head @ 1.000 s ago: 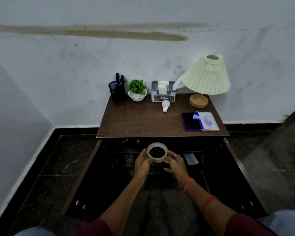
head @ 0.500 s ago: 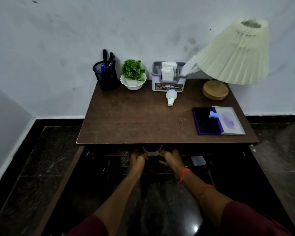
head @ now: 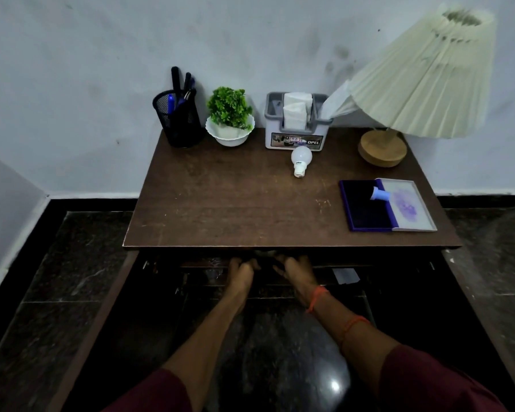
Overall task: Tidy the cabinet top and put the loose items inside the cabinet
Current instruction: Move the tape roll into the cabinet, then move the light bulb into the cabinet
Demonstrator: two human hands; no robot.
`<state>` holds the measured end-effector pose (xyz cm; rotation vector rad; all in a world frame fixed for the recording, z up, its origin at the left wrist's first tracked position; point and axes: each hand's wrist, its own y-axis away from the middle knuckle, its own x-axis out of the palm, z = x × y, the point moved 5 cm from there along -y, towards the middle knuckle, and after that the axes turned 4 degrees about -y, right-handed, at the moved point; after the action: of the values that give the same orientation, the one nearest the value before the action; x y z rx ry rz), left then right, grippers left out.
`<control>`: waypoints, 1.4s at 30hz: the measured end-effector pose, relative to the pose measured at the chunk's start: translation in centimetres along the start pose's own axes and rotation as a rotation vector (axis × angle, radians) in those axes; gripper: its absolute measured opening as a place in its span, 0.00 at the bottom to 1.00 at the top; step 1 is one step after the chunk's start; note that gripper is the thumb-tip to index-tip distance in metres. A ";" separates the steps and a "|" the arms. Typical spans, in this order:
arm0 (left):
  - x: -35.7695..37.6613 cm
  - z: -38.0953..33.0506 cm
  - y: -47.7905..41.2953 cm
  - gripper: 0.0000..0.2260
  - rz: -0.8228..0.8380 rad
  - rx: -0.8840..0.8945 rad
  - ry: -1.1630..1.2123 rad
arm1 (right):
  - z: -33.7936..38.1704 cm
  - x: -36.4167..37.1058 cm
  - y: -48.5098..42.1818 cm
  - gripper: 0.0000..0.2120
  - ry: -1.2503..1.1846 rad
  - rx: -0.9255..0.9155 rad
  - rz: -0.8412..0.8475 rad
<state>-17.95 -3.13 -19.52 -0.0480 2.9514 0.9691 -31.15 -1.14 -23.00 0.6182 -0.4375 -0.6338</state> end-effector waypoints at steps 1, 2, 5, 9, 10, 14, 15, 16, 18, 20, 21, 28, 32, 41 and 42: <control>0.0 -0.1 0.6 0.20 0.007 0.020 0.014 | -0.2 -0.1 0.3 0.17 0.004 -0.005 0.004; 0.0 -0.2 1.2 0.16 0.010 0.043 0.021 | -0.3 -0.1 0.8 0.16 0.015 -0.012 0.012; -0.3 -0.3 2.4 0.16 0.069 0.106 -0.001 | -0.1 -0.7 2.4 0.16 0.048 -0.039 0.041; -0.3 -1.1 4.1 0.28 0.154 0.156 0.006 | 0.6 -1.8 4.8 0.20 0.099 -0.067 0.056; -0.2 -1.5 4.9 0.32 0.171 0.163 0.021 | 0.7 -2.0 5.4 0.21 0.117 -0.073 0.058; -0.2 -1.5 7.0 0.34 0.214 0.184 0.028 | 1.5 -2.9 8.2 0.24 0.152 -0.091 0.084; -0.3 -1.4 7.4 0.33 0.208 0.200 0.024 | 1.7 -3.0 8.8 0.24 0.149 -0.099 0.095; -0.3 -1.2 7.8 0.34 0.210 0.206 0.026 | 1.8 -3.2 9.5 0.25 0.147 -0.104 0.104; -0.2 -1.2 8.9 0.34 0.223 0.207 0.023 | 2.3 -3.5 10.9 0.25 0.141 -0.118 0.117; -0.1 -1.5 10.2 0.33 0.236 0.231 -0.010 | 2.8 -3.9 12.2 0.26 0.131 -0.126 0.127; -0.1 -1.7 10.7 0.33 0.245 0.248 -0.026 | 3.0 -4.0 12.7 0.26 0.123 -0.130 0.132; 0.2 -3.6 12.8 0.32 0.288 0.330 -0.127 | 5.0 -4.3 14.8 0.26 0.138 -0.183 0.151; 0.1 -5.2 14.1 0.30 0.301 0.424 -0.280 | 7.3 -4.0 15.7 0.27 0.307 -0.339 0.184; 0.8 -11.8 13.3 0.31 0.268 0.623 -0.477 | 15.2 -1.9 16.3 0.30 0.811 -0.684 0.186; 1.1 -12.6 13.0 0.31 0.263 0.631 -0.493 | 16.0 -1.7 16.0 0.30 0.844 -0.692 0.170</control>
<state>-19.84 -0.18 -1.76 0.5213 2.6724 -0.0009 -34.60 3.90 -1.17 0.1379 0.5079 -0.2802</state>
